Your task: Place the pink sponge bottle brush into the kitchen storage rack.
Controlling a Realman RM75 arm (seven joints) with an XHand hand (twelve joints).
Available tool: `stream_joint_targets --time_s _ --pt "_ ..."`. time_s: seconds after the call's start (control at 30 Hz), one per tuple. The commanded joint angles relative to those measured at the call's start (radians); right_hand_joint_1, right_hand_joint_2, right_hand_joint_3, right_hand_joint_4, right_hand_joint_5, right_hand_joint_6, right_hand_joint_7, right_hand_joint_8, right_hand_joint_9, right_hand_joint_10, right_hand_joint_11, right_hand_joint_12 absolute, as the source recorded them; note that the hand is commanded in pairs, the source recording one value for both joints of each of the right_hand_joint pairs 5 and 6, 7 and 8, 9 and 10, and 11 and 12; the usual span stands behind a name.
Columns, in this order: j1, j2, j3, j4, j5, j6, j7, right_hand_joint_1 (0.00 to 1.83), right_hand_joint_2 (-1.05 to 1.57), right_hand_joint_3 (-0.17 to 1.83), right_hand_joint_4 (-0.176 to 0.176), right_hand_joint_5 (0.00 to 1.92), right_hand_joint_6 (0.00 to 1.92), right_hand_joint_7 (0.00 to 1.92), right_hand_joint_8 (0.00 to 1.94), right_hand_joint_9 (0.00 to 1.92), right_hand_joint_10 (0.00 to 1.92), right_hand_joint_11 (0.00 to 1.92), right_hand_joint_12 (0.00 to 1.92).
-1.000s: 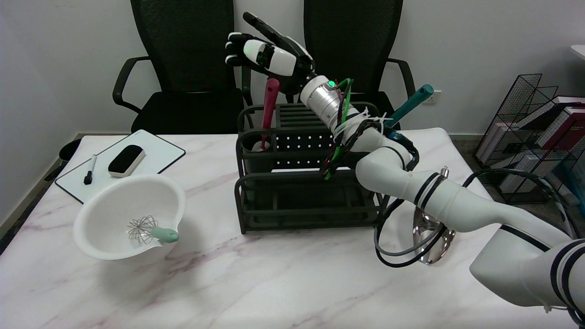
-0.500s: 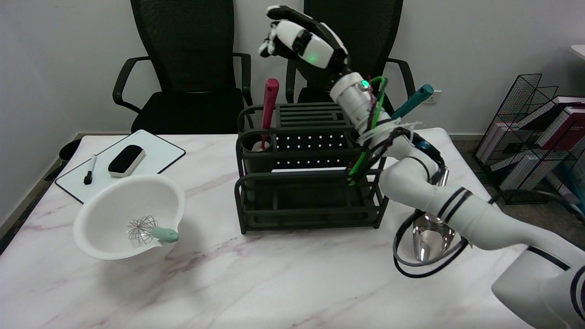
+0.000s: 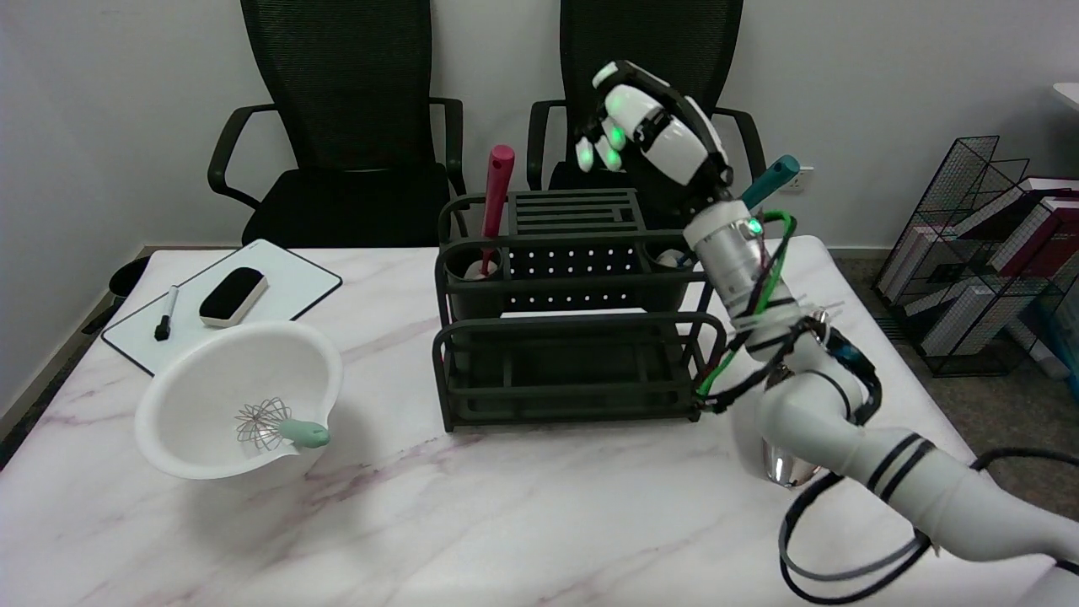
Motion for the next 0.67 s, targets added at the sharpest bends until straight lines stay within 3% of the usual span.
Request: stream_joint_targets --time_s 0.03,0.17,0.5,0.53,0.6,0.67 --pt "-0.281 -0.002 -0.071 0.028 -0.019 0.372 -0.002 0.89 1.17 0.79 0.0 1.29 1.29 1.63 1.63 1.65 1.65 1.48 1.48" --pt "-0.284 -0.002 -0.155 0.021 -0.019 0.438 -0.002 0.83 1.39 0.77 0.0 1.5 1.5 1.76 1.76 1.76 1.76 1.62 1.62" --pt "-0.305 0.03 -0.185 -0.121 -0.037 0.606 0.026 0.86 1.26 0.83 0.0 1.42 1.42 1.61 1.61 1.67 1.67 1.56 1.56" --pt "-0.314 0.029 -0.285 -0.019 -0.049 0.668 0.169 0.86 1.25 0.83 0.0 1.41 1.41 1.6 1.6 1.67 1.67 1.55 1.55" --pt "-0.304 0.029 -0.173 -0.147 -0.05 0.569 0.067 0.87 1.23 0.81 0.0 1.38 1.38 1.6 1.6 1.66 1.66 1.53 1.53" --pt "-0.306 0.03 -0.167 -0.149 -0.05 0.573 0.069 0.88 1.22 0.81 0.0 1.36 1.36 1.6 1.6 1.64 1.64 1.52 1.52"
